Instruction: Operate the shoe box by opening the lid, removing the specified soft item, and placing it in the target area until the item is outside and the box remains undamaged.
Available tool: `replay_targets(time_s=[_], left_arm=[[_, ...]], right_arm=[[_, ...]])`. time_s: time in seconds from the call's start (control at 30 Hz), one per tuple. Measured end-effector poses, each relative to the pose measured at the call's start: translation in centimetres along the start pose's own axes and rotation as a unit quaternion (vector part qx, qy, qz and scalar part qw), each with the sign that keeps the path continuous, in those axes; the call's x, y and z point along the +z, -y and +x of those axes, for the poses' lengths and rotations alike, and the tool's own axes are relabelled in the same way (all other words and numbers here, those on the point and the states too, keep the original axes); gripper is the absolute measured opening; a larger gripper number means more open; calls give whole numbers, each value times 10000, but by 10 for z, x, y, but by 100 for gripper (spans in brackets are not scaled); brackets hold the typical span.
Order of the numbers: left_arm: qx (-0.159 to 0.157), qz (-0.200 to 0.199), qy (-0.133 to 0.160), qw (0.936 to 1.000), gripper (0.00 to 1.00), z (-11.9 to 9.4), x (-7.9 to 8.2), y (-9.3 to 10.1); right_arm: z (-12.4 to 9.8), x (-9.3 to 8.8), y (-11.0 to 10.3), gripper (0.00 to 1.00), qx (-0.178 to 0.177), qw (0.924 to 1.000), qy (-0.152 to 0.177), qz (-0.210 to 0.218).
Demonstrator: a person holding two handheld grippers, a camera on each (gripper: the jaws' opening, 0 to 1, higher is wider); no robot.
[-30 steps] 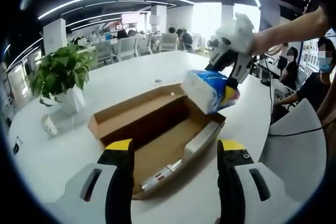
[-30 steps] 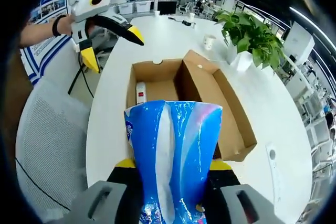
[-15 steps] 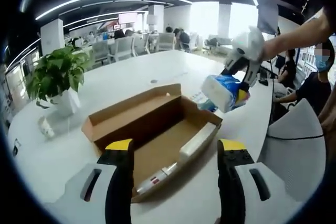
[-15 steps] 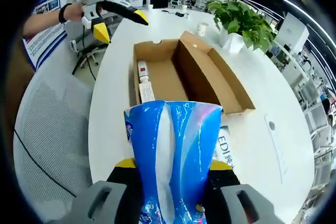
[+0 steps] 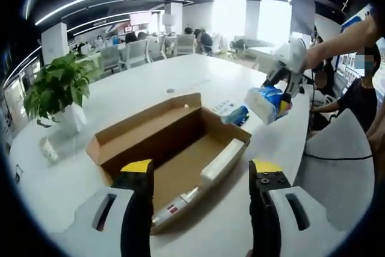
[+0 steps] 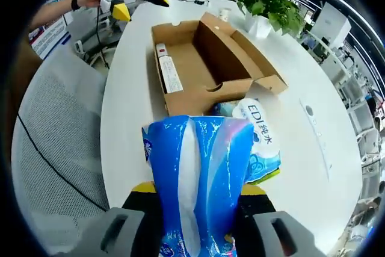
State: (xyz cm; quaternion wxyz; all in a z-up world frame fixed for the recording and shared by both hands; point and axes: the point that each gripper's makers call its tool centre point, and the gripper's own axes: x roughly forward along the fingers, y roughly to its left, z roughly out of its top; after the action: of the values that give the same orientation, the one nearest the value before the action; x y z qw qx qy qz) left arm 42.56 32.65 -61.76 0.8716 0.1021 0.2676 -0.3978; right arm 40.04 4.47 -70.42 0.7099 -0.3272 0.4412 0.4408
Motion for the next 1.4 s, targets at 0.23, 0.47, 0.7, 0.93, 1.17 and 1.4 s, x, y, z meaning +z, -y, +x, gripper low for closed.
replay_targets(time_s=[0.23,0.47,0.7,0.93,1.17,1.4], left_arm=[[-2,1,-91,10000,64,2,-5,0],[26,-5,-171,9999,64,3,-7,-2],[84,-23,-285,9996,64,2,-12,-4],[163,-62,-374,9991,64,-1,-18,-6],[232,-107,-478,9985,64,-5,-25,-7],[276,-119,-592,9978,64,-7,-30,-9]], right_arm=[[-1,-36,8,42,13,9996,-271,15],[-4,-62,27,42,-93,9990,-433,89],[-5,-79,50,43,-160,9982,-575,53],[0,-90,69,43,-199,9968,-759,-151],[11,-91,87,44,-199,9955,-869,-319],[22,-89,103,45,-179,9936,-954,-580]])
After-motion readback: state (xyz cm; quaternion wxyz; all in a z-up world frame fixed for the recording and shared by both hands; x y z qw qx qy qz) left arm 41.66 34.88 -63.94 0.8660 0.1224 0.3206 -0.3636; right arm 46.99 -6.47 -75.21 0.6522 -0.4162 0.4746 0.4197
